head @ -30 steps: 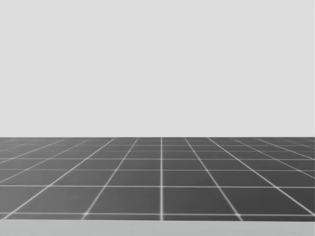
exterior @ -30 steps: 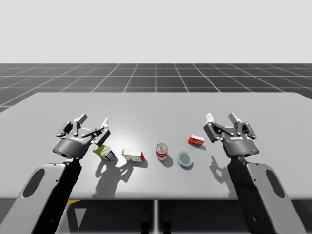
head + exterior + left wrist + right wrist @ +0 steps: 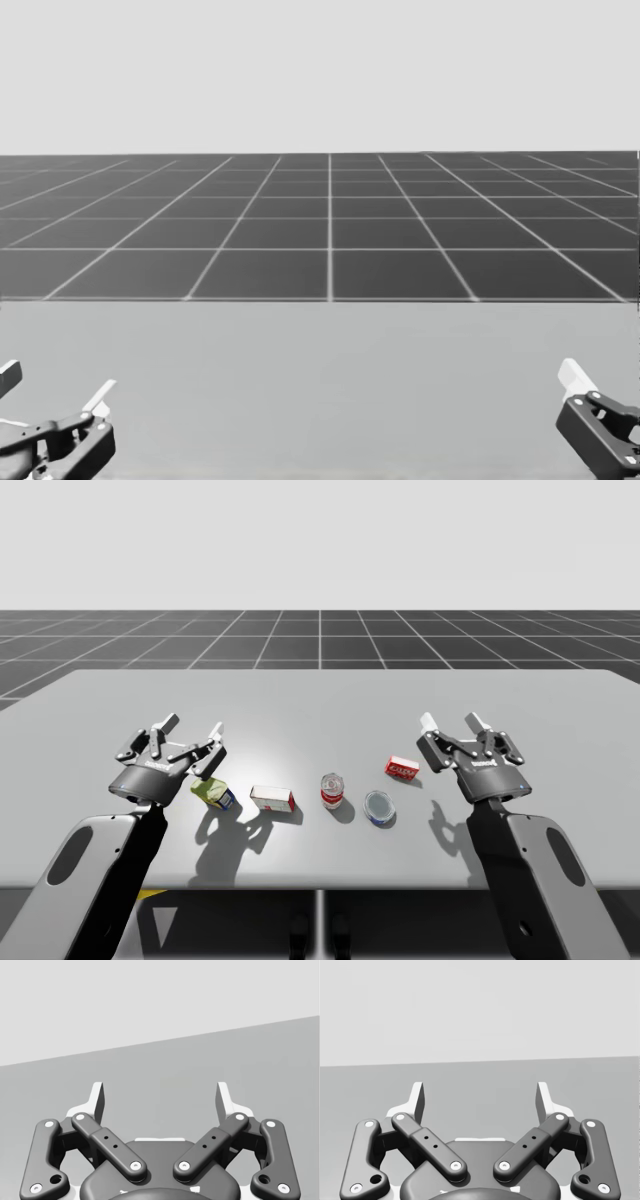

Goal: Grasp the tuna can and hold it up.

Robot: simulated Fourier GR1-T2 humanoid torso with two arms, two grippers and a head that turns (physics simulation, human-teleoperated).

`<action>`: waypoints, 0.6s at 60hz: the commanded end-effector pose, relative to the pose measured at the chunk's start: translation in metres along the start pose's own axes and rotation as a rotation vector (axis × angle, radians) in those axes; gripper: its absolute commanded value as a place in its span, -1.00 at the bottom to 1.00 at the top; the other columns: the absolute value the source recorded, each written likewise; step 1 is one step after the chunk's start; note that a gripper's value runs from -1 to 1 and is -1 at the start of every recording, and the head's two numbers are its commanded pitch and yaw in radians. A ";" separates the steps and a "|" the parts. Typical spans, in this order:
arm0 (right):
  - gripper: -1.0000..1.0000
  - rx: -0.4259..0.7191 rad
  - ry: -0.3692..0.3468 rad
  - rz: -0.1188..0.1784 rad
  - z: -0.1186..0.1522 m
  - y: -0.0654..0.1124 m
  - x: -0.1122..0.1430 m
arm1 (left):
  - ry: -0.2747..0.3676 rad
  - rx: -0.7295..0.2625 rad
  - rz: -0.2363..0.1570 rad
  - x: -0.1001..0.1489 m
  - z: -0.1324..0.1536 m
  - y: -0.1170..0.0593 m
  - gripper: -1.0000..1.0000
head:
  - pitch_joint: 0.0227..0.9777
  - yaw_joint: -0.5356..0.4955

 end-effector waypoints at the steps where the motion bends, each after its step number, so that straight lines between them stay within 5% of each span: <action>1: -1.00 0.000 0.004 0.018 0.000 -0.001 -0.001 | 0.002 0.001 -0.004 -0.001 0.000 0.000 -1.00 | -0.14 0.08; 36: -1.00 -0.018 -0.004 0.028 0.000 -0.001 0.001 | 0.004 -0.009 -0.019 -0.001 -0.001 -0.002 -1.00 | 0.67 -0.24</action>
